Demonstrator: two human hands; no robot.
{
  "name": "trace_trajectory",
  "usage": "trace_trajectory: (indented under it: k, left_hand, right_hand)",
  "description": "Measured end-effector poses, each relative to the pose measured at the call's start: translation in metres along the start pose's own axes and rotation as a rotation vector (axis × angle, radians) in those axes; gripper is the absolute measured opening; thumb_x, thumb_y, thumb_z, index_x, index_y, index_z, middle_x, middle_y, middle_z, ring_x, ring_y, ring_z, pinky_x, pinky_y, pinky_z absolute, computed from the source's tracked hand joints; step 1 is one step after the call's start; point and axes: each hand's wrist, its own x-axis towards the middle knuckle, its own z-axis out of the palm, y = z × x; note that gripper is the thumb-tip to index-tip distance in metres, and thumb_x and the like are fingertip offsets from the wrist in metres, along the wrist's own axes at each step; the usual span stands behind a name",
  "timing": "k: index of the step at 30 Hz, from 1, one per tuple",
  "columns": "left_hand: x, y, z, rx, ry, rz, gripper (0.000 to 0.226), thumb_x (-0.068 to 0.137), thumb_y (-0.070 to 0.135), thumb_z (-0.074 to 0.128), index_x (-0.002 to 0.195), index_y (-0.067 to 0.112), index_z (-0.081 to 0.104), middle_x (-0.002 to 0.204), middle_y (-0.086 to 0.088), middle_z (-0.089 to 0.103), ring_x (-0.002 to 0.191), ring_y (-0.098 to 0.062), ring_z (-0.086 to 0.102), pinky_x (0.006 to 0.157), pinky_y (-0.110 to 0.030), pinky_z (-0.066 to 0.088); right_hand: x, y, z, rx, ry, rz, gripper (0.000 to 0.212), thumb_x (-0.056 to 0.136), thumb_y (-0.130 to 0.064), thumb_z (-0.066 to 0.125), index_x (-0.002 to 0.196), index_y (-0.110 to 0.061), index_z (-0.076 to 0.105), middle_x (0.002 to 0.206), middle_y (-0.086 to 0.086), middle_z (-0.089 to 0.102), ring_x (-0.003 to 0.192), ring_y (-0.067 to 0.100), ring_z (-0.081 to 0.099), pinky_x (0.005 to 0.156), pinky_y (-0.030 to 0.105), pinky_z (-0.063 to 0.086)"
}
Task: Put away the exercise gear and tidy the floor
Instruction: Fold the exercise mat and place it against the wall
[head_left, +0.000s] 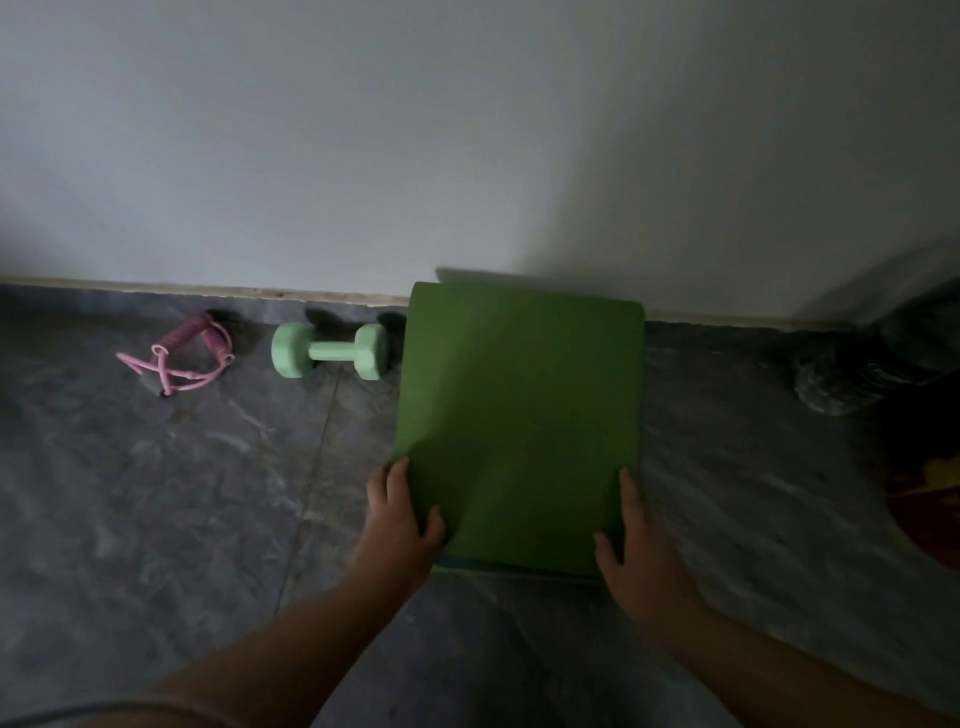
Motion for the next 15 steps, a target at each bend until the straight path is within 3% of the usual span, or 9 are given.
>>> trace_trajectory:
  k: [3,6,9,15]
  left_hand:
    - [0.007,0.009,-0.007,0.269,0.080,0.042,0.065,0.090,0.048,0.055,0.143,0.020,0.029,0.161,-0.007,0.004,0.147,-0.033,0.015,0.114,-0.051,0.031]
    - [0.028,0.022,-0.027,0.295,0.127,0.203,0.062,0.090,0.046,0.055,0.141,0.022,0.030,0.161,-0.005,0.004,0.149,-0.033,0.012,0.115,-0.055,0.029]
    - [0.049,0.044,-0.045,0.418,0.141,0.389,0.065,0.091,0.043,0.053,0.148,0.028,0.026,0.163,-0.006,0.005,0.151,-0.031,0.004,0.116,-0.058,0.026]
    - [0.101,0.102,-0.053,0.619,0.103,0.475,0.066,0.096,0.051,0.033,0.154,0.041,0.002,0.165,0.001,-0.004,0.150,-0.029,-0.013,0.115,-0.067,0.012]
  right_hand:
    - [0.003,-0.019,-0.008,0.020,0.032,0.032,0.085,0.071,-0.043,0.053,0.147,-0.016,0.024,0.147,0.026,0.037,0.132,0.045,0.040,0.109,0.056,0.035]
    - [0.019,-0.037,-0.027,0.050,0.151,-0.074,0.078,0.073,-0.030,0.065,0.141,-0.008,0.036,0.156,0.022,0.026,0.140,0.041,0.030,0.113,0.055,0.031]
    - [0.044,-0.057,-0.055,-0.019,0.201,-0.168,0.076,0.082,-0.029,0.064,0.148,-0.014,0.028,0.162,0.014,0.015,0.148,0.035,0.016,0.117,0.054,0.022]
    - [0.110,-0.093,-0.086,-0.259,0.207,-0.300,0.070,0.091,-0.043,0.037,0.155,-0.021,0.021,0.163,0.012,0.016,0.150,0.034,0.009,0.119,0.056,0.015]
